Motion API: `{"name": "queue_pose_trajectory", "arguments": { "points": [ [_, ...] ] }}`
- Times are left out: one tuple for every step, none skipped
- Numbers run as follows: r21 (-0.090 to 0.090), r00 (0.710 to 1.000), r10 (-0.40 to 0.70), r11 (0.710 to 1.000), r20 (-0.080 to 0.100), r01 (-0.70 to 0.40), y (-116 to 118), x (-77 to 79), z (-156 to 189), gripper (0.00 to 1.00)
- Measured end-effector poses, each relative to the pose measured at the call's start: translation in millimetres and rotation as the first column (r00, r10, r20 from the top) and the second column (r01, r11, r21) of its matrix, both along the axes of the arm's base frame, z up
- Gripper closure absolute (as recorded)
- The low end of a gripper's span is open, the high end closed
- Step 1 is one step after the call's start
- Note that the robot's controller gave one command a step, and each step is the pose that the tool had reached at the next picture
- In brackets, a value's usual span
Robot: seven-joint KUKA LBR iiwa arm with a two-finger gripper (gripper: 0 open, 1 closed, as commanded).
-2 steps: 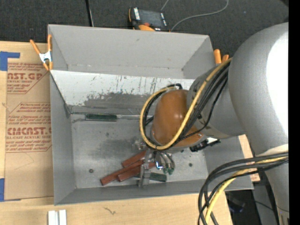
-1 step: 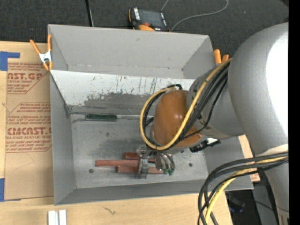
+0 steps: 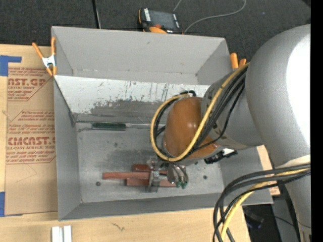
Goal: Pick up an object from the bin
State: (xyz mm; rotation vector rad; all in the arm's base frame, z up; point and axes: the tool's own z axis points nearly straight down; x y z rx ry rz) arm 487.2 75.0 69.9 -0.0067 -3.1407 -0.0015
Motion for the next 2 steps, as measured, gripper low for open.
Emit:
{"name": "queue_pose_trajectory", "arguments": {
  "points": [
    [0.000, 1.000, 0.000, 1.000, 0.000, 0.000, 0, -0.4, 10, 1.00],
    [0.001, 1.000, 0.001, 1.000, 0.008, -0.001, 1, 1.1, 123, 1.00]
  ]
}}
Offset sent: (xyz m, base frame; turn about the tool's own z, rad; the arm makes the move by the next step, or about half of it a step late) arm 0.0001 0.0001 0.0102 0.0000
